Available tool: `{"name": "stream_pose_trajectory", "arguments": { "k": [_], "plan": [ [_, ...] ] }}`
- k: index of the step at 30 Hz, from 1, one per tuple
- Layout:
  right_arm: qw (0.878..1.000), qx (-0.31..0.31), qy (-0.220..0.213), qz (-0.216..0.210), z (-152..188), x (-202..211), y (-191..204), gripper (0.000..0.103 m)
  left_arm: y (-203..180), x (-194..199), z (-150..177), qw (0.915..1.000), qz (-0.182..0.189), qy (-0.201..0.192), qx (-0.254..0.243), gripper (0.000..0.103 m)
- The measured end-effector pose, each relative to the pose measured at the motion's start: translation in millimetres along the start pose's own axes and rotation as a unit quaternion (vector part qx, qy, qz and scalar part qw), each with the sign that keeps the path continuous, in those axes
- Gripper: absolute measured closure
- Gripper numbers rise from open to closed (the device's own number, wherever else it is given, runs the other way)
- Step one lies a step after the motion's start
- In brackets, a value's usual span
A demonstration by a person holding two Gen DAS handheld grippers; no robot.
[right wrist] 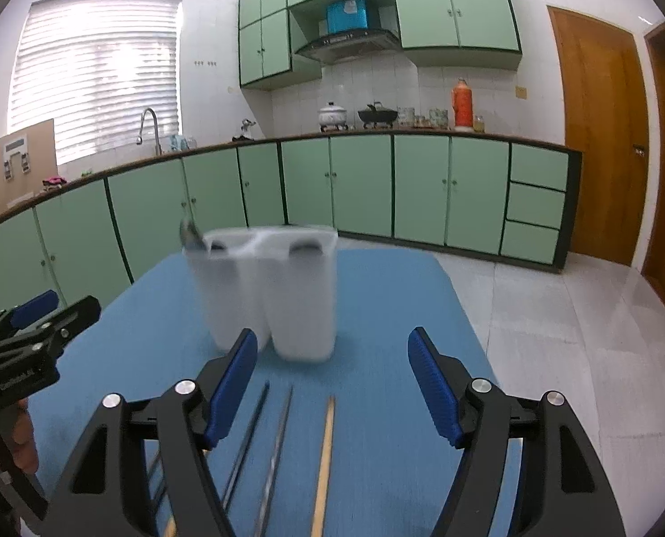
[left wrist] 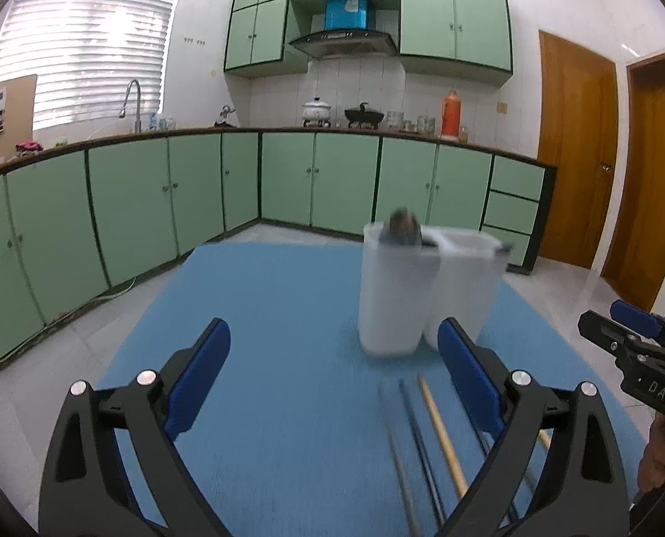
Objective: Organize utensils
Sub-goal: 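Lower both spoons into the caddy and open both tools, then withdraw both open tools back toward the chopsticks on the cloth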
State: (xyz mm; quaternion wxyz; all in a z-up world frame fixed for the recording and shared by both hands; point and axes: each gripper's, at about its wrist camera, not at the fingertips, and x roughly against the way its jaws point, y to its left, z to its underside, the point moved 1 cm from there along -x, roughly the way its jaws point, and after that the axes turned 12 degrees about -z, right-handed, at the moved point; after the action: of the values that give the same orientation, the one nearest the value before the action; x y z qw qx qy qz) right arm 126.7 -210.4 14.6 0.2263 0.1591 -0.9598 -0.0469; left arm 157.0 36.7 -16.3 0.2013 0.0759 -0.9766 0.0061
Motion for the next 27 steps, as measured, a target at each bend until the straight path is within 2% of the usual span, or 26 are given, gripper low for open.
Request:
{"name": "stream_pose_trajectory", "arguments": {
  "k": [3, 11, 27],
  "plan": [
    [1.000, -0.004, 0.004, 0.003, 20.6, 11.2, 3.2, 0.034, 3.1, 14.1, 19.1, 0.9999, 0.003, 0.013, 0.006, 0.012],
    [1.000, -0.012, 0.007, 0.014, 66.1, 40.5, 13.2, 0.034, 4.7, 49.6, 59.3, 0.9996, -0.017, 0.015, -0.016, 0.012],
    [0.999, 0.005, -0.002, 0.040, 135.5, 83.2, 27.5, 0.036, 9.9, 90.2, 107.2, 0.9994, -0.030, 0.009, -0.015, 0.012]
  ]
}}
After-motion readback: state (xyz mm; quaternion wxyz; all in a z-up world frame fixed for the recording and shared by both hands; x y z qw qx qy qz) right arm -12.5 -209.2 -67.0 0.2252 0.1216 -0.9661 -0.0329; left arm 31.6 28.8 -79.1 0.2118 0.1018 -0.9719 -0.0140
